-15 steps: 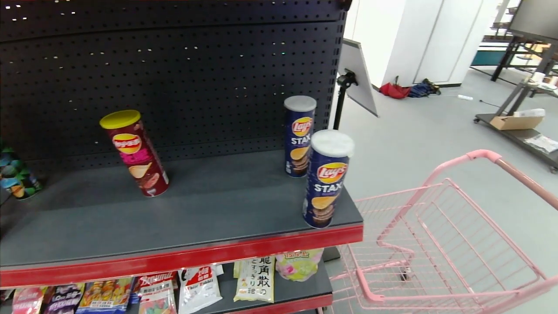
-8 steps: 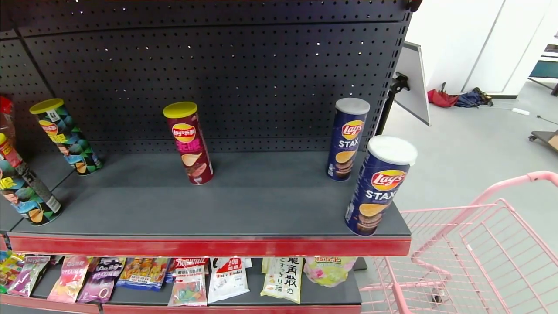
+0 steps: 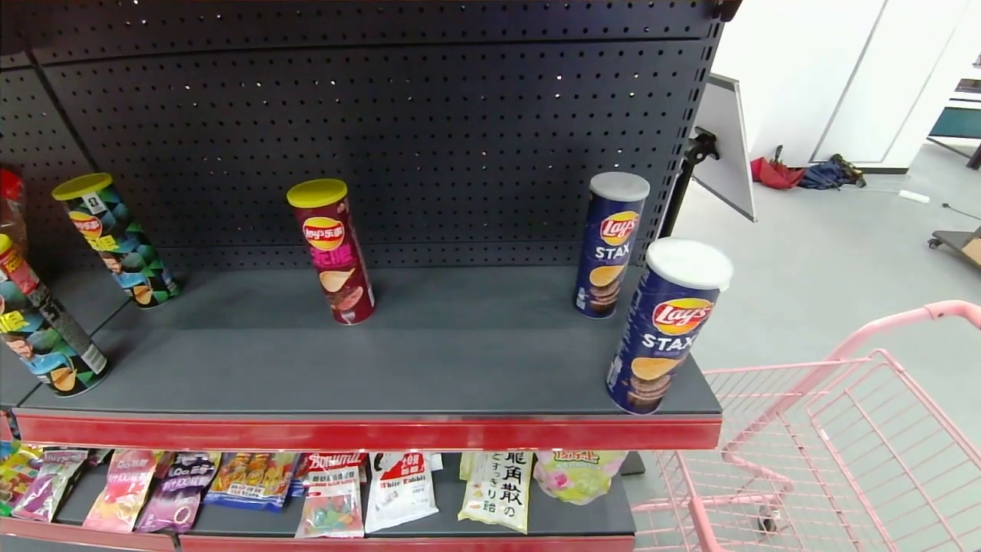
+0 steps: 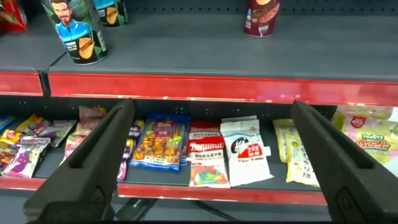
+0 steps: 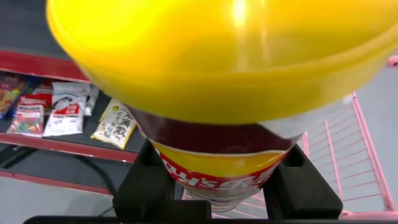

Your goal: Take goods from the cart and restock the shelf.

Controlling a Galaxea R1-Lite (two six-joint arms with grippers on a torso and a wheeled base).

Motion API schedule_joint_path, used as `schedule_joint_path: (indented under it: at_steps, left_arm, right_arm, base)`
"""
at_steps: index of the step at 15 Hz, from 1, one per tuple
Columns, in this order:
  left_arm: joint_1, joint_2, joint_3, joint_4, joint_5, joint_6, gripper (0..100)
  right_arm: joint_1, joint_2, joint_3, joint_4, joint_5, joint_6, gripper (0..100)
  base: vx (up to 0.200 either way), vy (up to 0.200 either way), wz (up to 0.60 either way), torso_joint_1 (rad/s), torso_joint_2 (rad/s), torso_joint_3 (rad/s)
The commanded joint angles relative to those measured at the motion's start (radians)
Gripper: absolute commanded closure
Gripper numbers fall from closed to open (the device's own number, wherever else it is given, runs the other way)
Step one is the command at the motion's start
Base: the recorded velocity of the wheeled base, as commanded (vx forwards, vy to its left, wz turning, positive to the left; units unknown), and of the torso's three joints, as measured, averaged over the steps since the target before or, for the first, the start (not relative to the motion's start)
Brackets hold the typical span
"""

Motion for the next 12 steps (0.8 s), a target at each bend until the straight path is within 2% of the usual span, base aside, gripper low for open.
schedule_joint_path:
  at_steps: [1,12]
  left_arm:
    - [0.0,0.0,0.0,0.0,-0.001,0.0,0]
    - [0.0,0.0,0.0,0.0,-0.003,0.0,0]
  right_arm:
    - [0.002,-0.016,0.006,-0.002,0.006,0.029,100]
    - [0.001,-0.047,0.038,0.004,0.026,0.033,100]
  base:
    - [0.0,0.2,0.0,-0.002,0.0,0.002]
    - [0.0,0.2,0.0,-0.002,0.0,0.002]
